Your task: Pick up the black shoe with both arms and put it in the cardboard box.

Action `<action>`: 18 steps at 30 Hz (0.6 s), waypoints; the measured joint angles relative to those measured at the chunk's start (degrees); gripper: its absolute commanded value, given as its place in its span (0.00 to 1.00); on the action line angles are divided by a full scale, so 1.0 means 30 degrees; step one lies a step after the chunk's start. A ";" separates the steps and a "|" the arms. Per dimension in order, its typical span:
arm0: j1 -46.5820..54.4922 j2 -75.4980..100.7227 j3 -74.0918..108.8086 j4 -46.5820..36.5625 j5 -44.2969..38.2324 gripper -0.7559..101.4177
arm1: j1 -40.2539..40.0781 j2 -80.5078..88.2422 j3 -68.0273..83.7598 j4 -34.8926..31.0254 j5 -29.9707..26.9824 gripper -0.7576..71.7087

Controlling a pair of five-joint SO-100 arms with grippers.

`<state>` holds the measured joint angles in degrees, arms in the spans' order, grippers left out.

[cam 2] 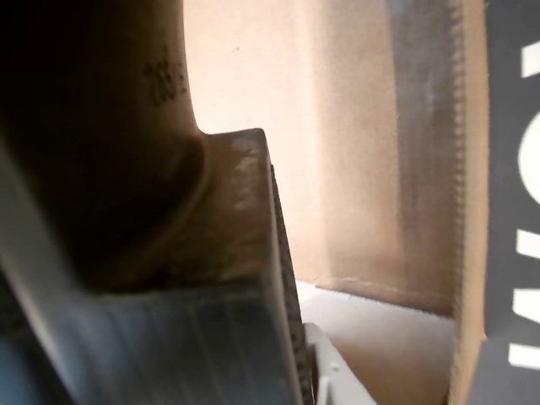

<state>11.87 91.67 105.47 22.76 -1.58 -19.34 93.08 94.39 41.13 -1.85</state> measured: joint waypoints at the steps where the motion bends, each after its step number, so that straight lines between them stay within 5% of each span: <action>1: 0.0000 -0.0322 -0.0146 -0.0205 0.0000 0.01 | 0.0029 -0.0469 -0.0088 -0.0176 0.0000 0.01; 18: -0.0117 -0.3955 -0.1992 -0.1260 -0.0234 0.05 | 0.0469 -0.4336 -0.2168 -0.1553 0.0000 0.01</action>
<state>11.51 79.80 99.49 18.98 -2.29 -17.93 80.07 87.89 36.47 -1.85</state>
